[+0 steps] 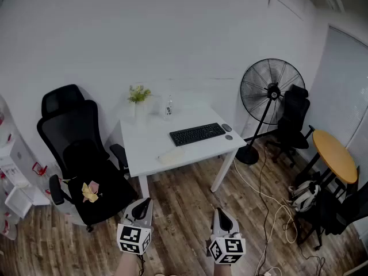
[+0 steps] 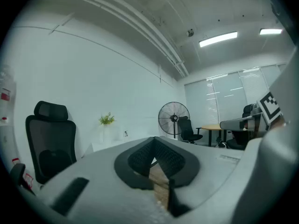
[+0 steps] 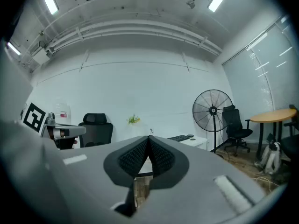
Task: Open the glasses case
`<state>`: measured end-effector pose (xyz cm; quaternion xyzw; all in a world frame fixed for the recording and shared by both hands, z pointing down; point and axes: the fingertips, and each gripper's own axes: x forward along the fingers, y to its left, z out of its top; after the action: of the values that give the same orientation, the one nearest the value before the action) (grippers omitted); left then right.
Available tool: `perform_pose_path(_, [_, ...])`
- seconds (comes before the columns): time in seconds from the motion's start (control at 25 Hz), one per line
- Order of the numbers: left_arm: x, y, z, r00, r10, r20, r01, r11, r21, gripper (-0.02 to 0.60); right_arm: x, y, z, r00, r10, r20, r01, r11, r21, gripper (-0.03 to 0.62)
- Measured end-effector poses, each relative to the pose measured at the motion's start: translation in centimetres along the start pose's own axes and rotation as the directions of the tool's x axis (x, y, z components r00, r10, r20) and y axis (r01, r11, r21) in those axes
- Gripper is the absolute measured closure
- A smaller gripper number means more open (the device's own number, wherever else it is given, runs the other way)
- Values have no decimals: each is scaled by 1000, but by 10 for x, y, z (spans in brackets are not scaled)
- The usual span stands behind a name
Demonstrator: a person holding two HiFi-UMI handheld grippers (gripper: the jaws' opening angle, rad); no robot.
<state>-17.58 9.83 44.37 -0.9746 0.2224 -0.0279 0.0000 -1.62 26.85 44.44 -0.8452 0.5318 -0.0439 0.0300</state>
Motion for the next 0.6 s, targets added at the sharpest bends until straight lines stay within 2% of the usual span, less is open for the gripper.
perform_pose_path(0.6, [-1, -5, -3, 1000, -11, -11, 11, 1000, -1, 574, -3, 4, -1, 1000, -8, -3, 8, 1000, -1, 580])
